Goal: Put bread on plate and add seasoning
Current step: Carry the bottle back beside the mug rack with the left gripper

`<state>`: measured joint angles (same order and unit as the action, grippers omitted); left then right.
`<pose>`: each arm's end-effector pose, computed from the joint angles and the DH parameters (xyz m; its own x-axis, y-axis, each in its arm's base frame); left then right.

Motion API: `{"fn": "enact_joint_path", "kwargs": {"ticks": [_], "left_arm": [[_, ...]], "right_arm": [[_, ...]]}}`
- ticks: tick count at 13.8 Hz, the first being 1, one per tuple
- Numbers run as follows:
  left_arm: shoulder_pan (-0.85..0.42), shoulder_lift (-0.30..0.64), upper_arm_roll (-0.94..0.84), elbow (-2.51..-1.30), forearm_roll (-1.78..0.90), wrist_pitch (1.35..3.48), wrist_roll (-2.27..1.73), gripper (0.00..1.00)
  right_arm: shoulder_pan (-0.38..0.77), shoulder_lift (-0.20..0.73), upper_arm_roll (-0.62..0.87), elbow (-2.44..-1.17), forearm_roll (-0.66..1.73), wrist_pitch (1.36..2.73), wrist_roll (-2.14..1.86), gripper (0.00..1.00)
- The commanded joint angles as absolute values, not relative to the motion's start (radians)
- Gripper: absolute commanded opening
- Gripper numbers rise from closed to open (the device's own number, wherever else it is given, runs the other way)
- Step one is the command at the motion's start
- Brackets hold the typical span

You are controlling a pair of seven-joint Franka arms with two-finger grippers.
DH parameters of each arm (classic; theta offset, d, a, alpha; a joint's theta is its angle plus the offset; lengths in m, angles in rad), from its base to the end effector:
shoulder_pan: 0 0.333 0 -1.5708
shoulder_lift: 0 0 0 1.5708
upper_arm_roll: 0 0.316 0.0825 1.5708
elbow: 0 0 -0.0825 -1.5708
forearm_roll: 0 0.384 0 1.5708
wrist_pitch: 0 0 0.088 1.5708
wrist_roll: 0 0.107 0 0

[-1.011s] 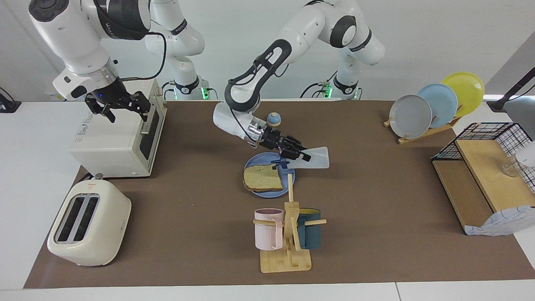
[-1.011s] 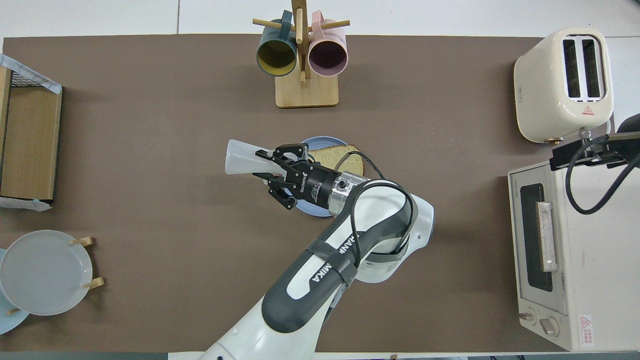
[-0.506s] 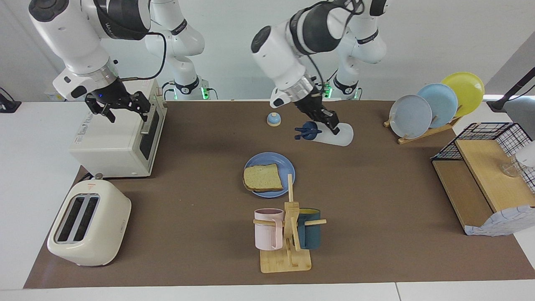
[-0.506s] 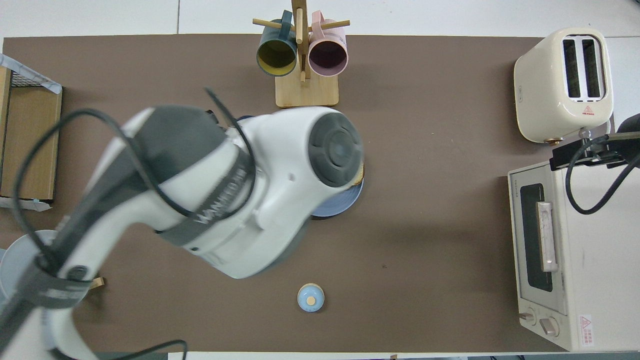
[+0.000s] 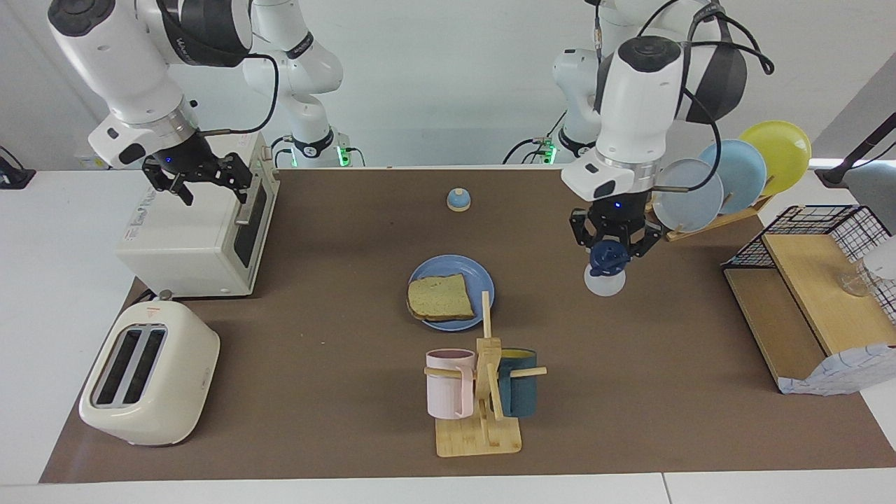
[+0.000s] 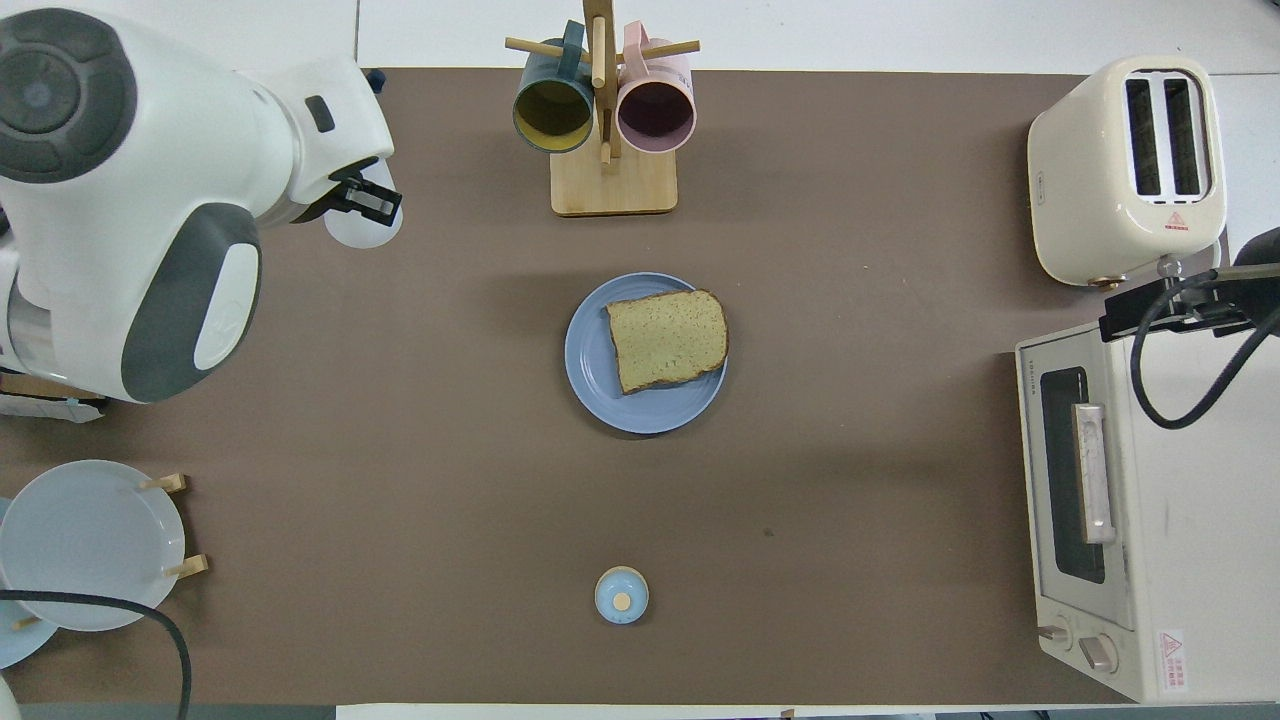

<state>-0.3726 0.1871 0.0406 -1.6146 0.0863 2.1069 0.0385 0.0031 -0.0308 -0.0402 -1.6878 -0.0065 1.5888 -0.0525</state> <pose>0.6139 -0.2095 0.5452 0.8720 -0.3908 0.2947 -0.3776 -0.9202 -0.1029 0.5425 -0.0211 0.5878 0.9975 0.0157 -0.0684 0.0159 -0.9999 0.0016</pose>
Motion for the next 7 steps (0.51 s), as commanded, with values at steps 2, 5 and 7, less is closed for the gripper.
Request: {"fn": "enact_joint_path", "kwargs": {"ticks": [2,5,7], "left_arm": [[-0.330,0.158,0.029,-1.873,0.014,2.559,-0.083,0.00],[-0.307,0.233,0.029,-1.913,0.011,2.790,-0.113,0.00],[-0.299,0.267,0.031,-1.916,0.012,2.831,-0.104,0.00]], "right_arm": [[-0.008,-0.040,-0.035,-1.692,-0.008,1.580,-0.077,1.00],[-0.008,-0.040,-0.035,-1.693,-0.008,1.580,-0.077,1.00],[-0.008,-0.040,-0.035,-1.694,-0.008,1.580,-0.077,1.00]]}}
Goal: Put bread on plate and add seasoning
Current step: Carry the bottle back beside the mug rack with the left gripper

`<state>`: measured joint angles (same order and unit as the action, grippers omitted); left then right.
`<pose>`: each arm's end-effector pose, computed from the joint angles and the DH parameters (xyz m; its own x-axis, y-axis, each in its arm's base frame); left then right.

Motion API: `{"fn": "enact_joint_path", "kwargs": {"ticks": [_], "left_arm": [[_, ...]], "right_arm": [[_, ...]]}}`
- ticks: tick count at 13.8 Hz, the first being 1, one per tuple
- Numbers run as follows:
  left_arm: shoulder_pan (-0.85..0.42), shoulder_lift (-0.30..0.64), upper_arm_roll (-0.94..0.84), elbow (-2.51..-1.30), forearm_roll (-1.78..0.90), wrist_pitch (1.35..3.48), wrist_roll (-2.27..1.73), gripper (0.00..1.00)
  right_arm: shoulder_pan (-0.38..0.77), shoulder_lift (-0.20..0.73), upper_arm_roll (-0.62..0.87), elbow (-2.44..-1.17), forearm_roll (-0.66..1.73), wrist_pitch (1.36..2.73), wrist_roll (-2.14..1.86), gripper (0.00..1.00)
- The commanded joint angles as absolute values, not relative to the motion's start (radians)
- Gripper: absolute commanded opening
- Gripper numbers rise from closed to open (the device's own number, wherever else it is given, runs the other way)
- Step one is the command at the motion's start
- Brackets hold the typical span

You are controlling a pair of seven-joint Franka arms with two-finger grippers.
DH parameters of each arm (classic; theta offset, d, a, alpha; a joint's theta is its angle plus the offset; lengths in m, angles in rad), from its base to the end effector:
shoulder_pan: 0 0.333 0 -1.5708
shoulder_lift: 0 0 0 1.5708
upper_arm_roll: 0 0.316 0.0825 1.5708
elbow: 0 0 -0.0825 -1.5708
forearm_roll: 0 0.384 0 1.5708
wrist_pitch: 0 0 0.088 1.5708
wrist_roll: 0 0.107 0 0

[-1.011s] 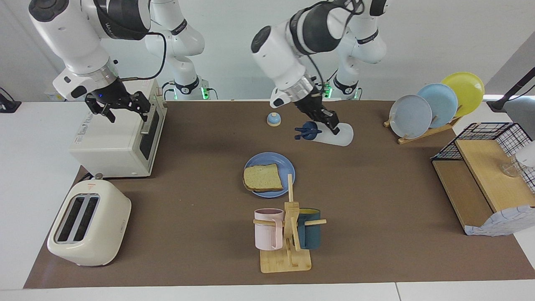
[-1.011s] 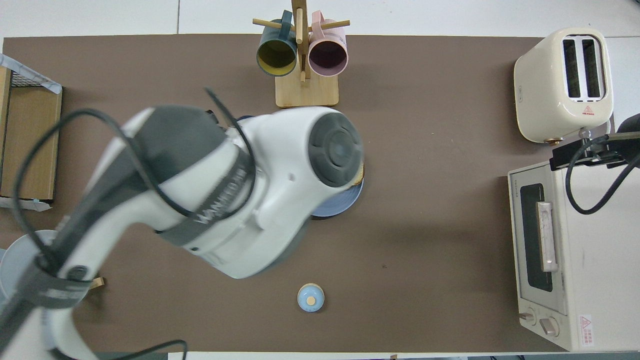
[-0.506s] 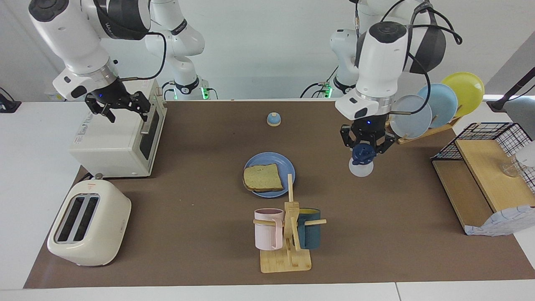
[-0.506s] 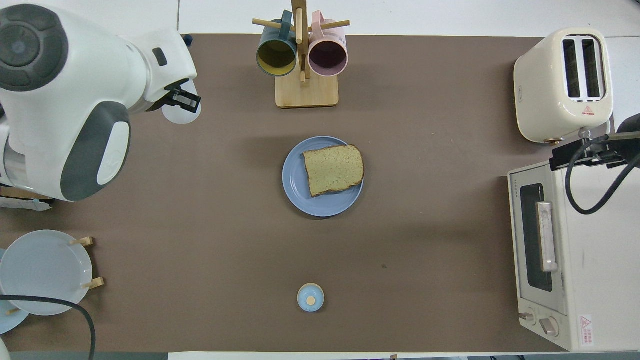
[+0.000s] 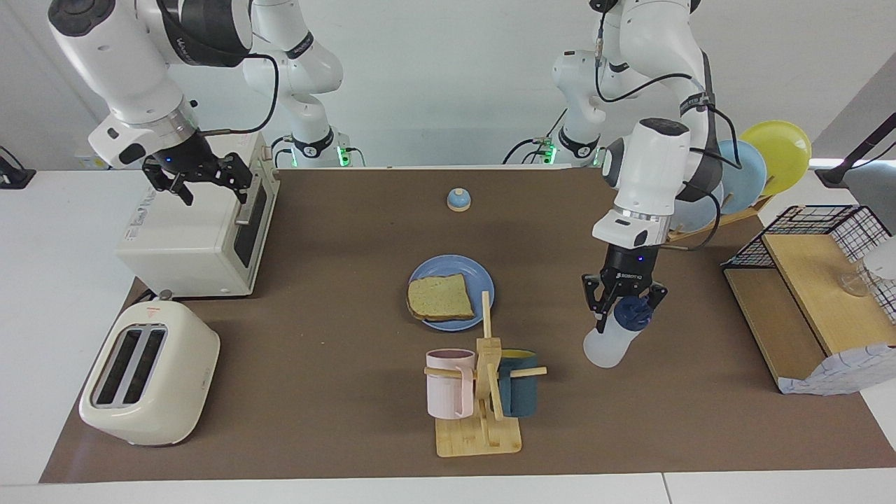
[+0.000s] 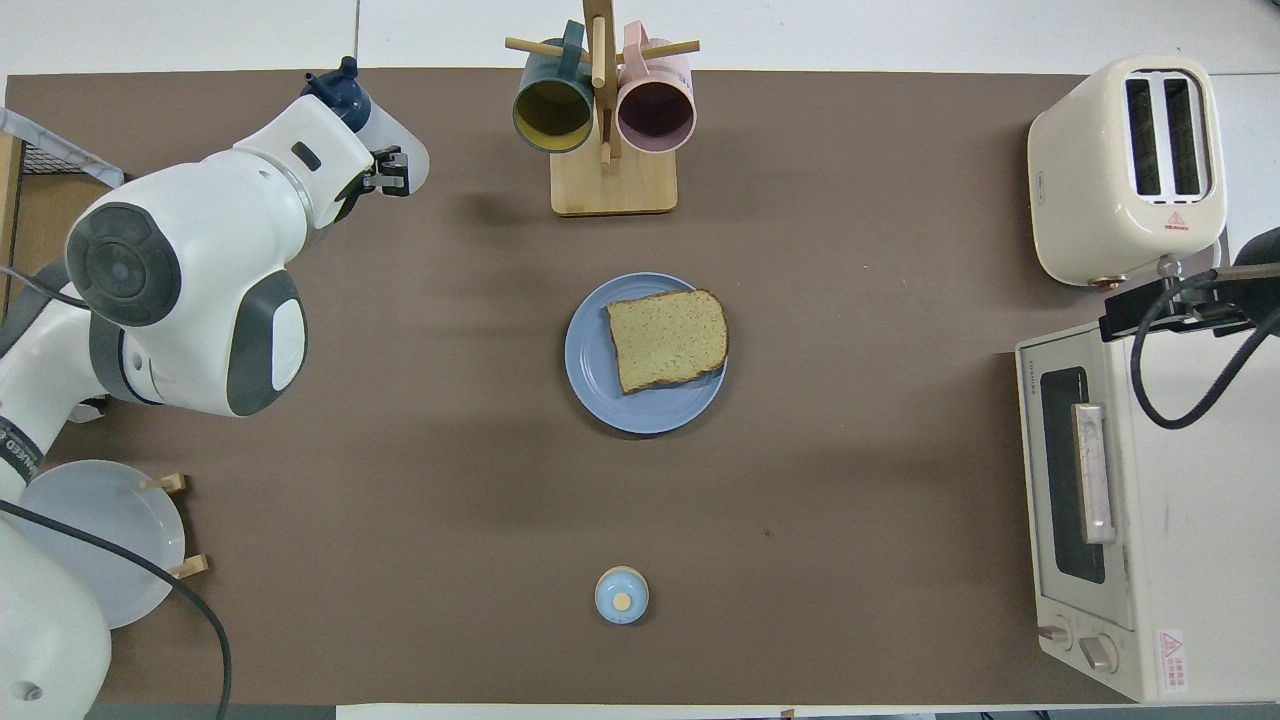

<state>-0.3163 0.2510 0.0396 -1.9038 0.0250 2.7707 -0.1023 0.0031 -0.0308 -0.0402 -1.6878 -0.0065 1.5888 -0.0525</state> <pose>0.6320 -0.1825 0.4393 0.8020 -0.1527 0.5775 -0.2066 -0.9780 0.0284 0.5425 -0.0211 0.5878 0.9975 0.0157 -0.0684 0.0159 -0.9999 0.0016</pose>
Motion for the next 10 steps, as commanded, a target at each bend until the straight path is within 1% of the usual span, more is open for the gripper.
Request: {"fn": "enact_joint_path", "kwargs": {"ticks": [1,6,10], "left_arm": [[-0.302,0.294,0.031,-1.916,0.012,2.871,-0.101,0.00],[-0.308,0.409,0.037,-1.916,0.032,3.000,-0.071,0.00],[-0.304,0.429,0.037,-1.916,0.032,3.020,-0.046,0.00]], "right_arm": [[-0.008,-0.040,-0.035,-1.694,-0.008,1.580,-0.077,1.00],[-0.008,-0.040,-0.035,-1.694,-0.008,1.580,-0.077,1.00],[-0.008,-0.040,-0.035,-1.694,-0.008,1.580,-0.077,1.00]]}}
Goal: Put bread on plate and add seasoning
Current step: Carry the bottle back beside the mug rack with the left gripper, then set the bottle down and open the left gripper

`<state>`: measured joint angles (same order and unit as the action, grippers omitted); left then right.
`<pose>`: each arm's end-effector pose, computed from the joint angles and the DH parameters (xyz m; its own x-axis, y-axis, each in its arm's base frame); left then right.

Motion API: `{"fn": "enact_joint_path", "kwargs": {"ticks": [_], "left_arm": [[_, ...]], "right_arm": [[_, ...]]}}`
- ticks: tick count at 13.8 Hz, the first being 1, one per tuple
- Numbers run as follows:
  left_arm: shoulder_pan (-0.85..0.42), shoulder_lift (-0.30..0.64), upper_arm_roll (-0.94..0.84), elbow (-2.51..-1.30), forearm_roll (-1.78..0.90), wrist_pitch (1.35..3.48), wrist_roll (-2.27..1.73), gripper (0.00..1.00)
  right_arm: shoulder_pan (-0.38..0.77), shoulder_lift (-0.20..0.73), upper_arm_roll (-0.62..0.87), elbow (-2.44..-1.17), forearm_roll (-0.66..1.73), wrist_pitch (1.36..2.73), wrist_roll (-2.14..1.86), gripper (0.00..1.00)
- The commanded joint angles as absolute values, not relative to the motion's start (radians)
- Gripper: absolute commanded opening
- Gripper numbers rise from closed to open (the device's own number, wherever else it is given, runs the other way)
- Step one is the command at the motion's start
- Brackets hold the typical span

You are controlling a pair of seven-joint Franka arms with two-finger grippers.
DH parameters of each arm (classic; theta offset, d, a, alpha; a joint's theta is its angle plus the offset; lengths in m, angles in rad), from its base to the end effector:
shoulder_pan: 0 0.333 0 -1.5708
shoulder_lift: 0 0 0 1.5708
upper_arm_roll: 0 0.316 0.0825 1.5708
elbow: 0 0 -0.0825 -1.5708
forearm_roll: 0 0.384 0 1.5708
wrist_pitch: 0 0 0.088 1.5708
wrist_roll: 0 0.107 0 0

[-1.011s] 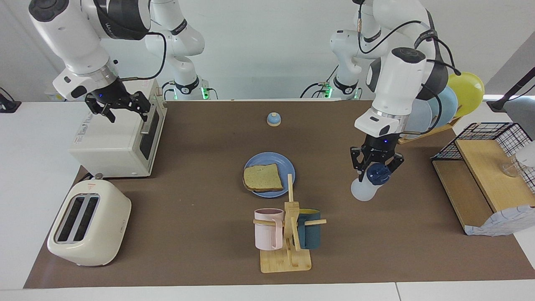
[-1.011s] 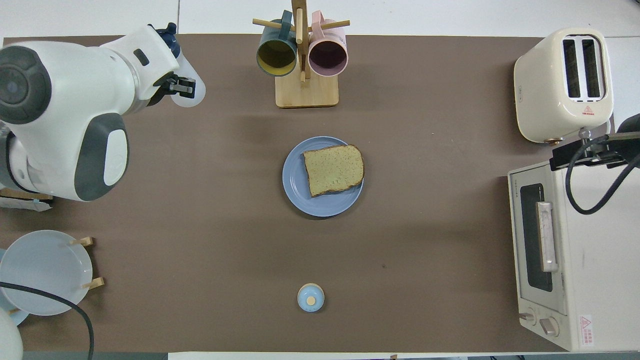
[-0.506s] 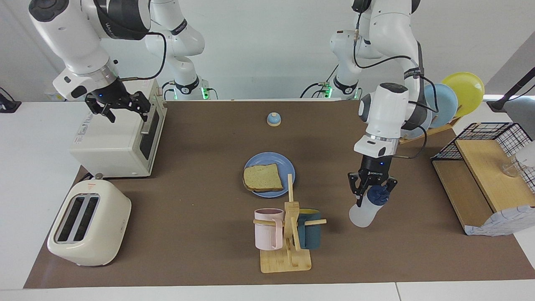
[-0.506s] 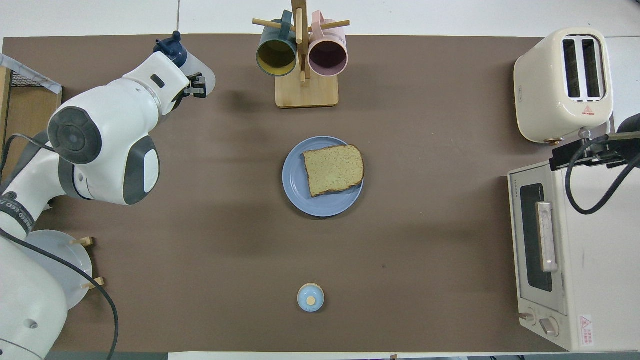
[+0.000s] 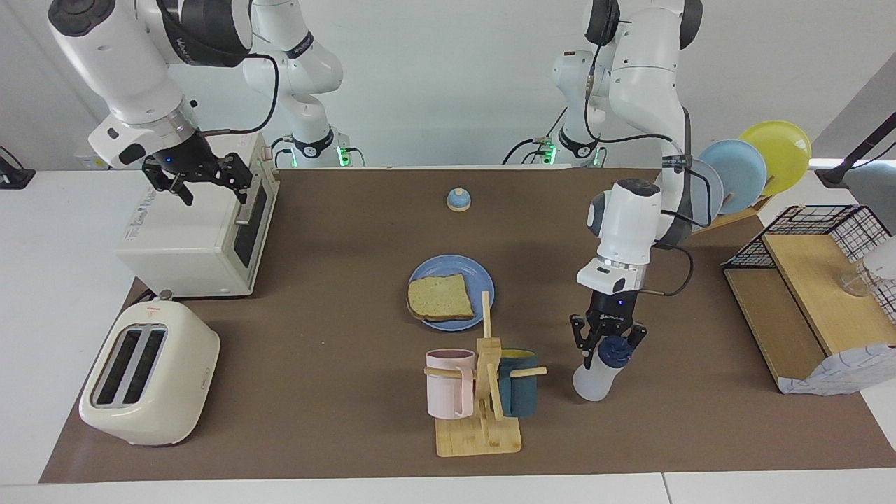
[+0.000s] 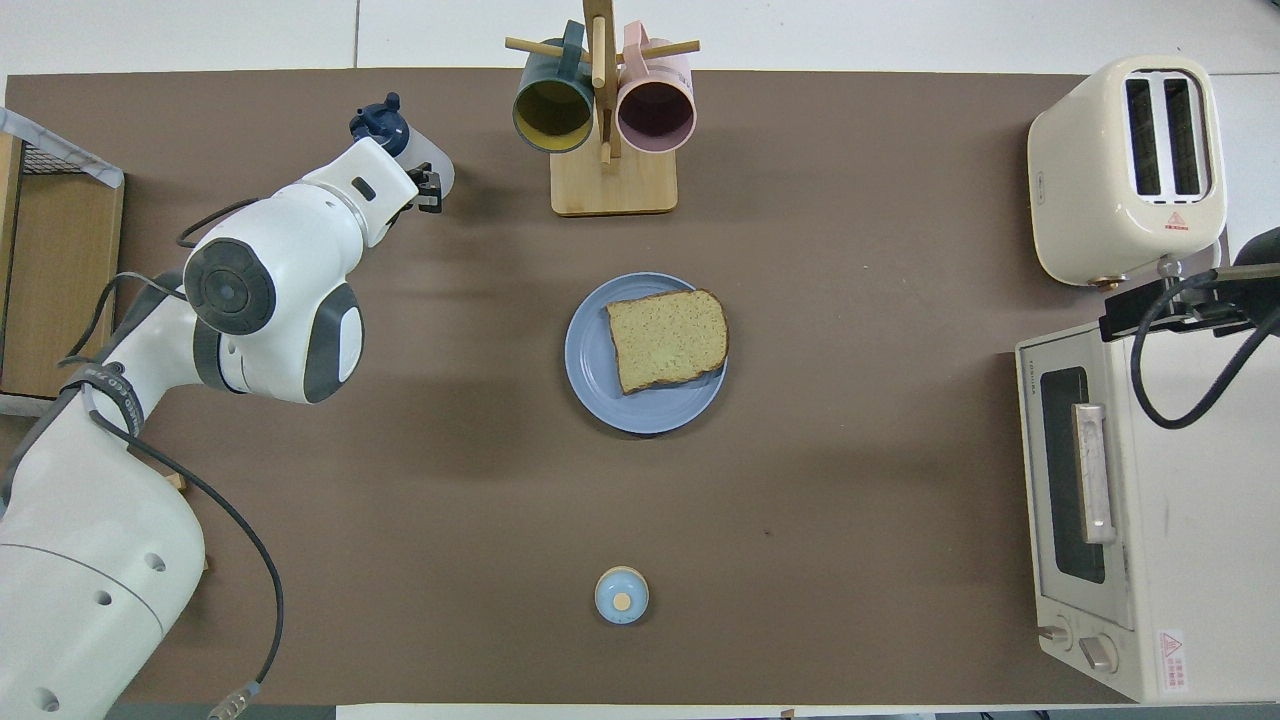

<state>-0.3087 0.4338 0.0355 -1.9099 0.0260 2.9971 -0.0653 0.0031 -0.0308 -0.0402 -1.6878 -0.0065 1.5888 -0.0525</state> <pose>0.6489 -0.1862 0.3446 0.7713 -0.1872 0.6083 -0.2404 -0.9707 0.0062 0.5425 -0.0211 0.5878 0.9975 0.0157 -0.0684 0.0159 -0.9999 0.0016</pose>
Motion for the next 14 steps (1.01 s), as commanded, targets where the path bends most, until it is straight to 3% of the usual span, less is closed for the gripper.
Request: {"fn": "enact_joint_path", "kwargs": {"ticks": [1,8,10,11,13,14], "left_arm": [[-0.305,0.431,0.037,-1.916,0.032,3.020,-0.046,0.00],[-0.304,0.488,0.038,-1.910,0.034,3.062,-0.041,0.00],[-0.302,0.491,0.038,-1.910,0.034,3.059,-0.035,0.16],[-0.301,0.491,0.038,-1.910,0.034,3.057,-0.035,0.31],[-0.299,0.491,0.037,-1.910,0.034,3.056,-0.037,0.70],[-0.299,0.491,0.038,-1.910,0.034,3.057,-0.037,0.76]], "right_arm": [[-0.008,-0.040,-0.035,-1.694,-0.008,1.580,-0.077,1.00],[-0.008,-0.040,-0.035,-1.692,-0.008,1.580,-0.077,1.00],[-0.008,-0.040,-0.035,-1.694,-0.008,1.580,-0.077,1.00],[-0.008,-0.040,-0.035,-1.694,-0.008,1.580,-0.077,1.00],[-0.008,-0.040,-0.035,-1.694,-0.008,1.580,-0.077,1.00],[-0.008,-0.041,-0.035,-1.694,-0.008,1.580,-0.077,1.00]]}}
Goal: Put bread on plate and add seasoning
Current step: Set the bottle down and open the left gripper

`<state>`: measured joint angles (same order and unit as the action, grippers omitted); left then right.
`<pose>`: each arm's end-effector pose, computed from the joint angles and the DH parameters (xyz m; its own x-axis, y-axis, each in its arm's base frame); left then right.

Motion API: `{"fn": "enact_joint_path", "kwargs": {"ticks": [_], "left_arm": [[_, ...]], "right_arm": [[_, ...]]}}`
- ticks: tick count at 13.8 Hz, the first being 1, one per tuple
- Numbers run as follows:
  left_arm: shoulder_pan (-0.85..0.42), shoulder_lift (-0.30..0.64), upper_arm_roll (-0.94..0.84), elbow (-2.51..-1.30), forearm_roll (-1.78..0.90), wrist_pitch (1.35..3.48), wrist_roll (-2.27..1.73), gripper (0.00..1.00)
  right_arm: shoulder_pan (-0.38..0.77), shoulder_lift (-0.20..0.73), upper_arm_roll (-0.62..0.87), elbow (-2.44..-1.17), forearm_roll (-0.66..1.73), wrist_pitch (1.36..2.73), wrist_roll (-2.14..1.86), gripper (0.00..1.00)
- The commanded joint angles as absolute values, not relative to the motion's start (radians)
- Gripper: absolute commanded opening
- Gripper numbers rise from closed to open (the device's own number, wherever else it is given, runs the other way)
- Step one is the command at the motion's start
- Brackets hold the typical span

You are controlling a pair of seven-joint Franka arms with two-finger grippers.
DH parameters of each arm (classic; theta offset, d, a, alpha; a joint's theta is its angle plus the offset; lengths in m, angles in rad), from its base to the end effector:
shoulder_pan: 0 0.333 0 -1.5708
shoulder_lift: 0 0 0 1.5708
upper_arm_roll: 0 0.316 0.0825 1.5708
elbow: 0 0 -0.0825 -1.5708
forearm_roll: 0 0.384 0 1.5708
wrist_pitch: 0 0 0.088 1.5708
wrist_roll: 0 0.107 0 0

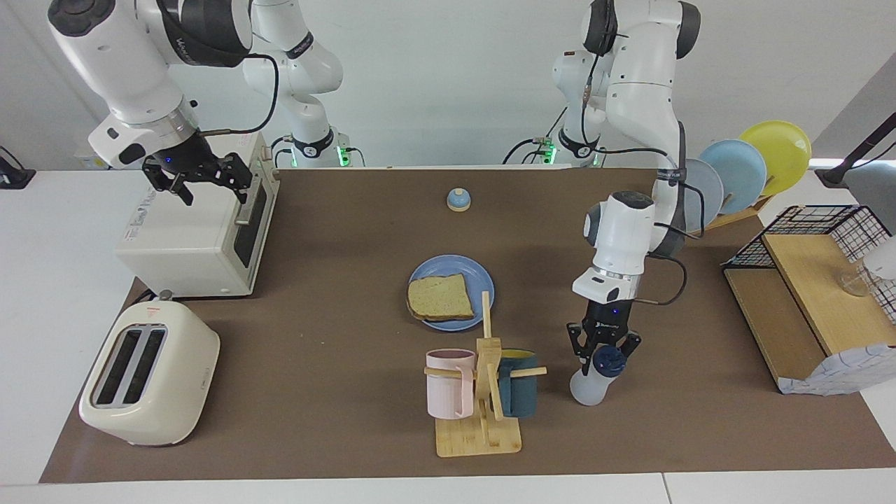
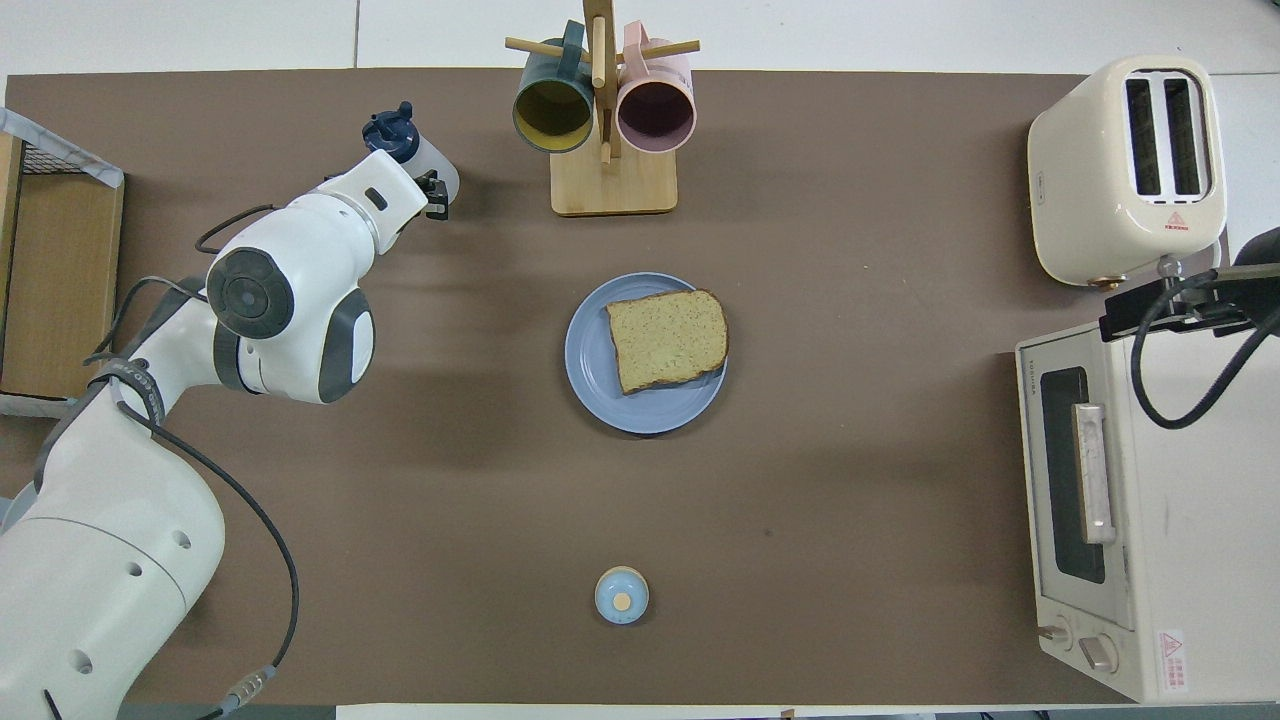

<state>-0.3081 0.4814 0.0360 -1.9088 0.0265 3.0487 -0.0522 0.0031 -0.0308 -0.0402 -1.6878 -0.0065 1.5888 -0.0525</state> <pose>0.6508 -0.1864 0.3200 0.7647 -0.2005 0.6124 -0.2515 -0.9678 -0.0028 0.5425 -0.0211 0.5878 0.9975 0.0157 -0.0684 0.0159 -0.9999 0.0016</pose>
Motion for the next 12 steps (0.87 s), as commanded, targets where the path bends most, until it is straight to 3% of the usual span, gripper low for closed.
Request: {"fn": "enact_joint_path", "kwargs": {"ticks": [1,5,8,10,12], "left_arm": [[-0.299,0.491,0.038,-1.911,0.034,3.057,-0.037,0.89],[-0.298,0.491,0.037,-1.914,0.034,3.056,-0.038,0.98],[-0.298,0.471,0.037,-1.948,0.034,3.053,-0.035,1.00],[-0.292,0.404,0.038,-2.014,0.034,3.027,-0.032,1.00],[-0.287,0.306,0.038,-2.046,0.035,2.863,-0.002,1.00]], "right_arm": [[-0.008,-0.040,-0.035,-1.694,-0.008,1.580,-0.077,1.00],[-0.008,-0.041,-0.035,-1.694,-0.008,1.580,-0.077,1.00],[-0.008,-0.040,-0.035,-1.694,-0.008,1.580,-0.077,1.00],[-0.008,-0.040,-0.035,-1.694,-0.008,1.580,-0.077,1.00],[-0.008,-0.040,-0.035,-1.692,-0.008,1.580,-0.077,1.00]]}}
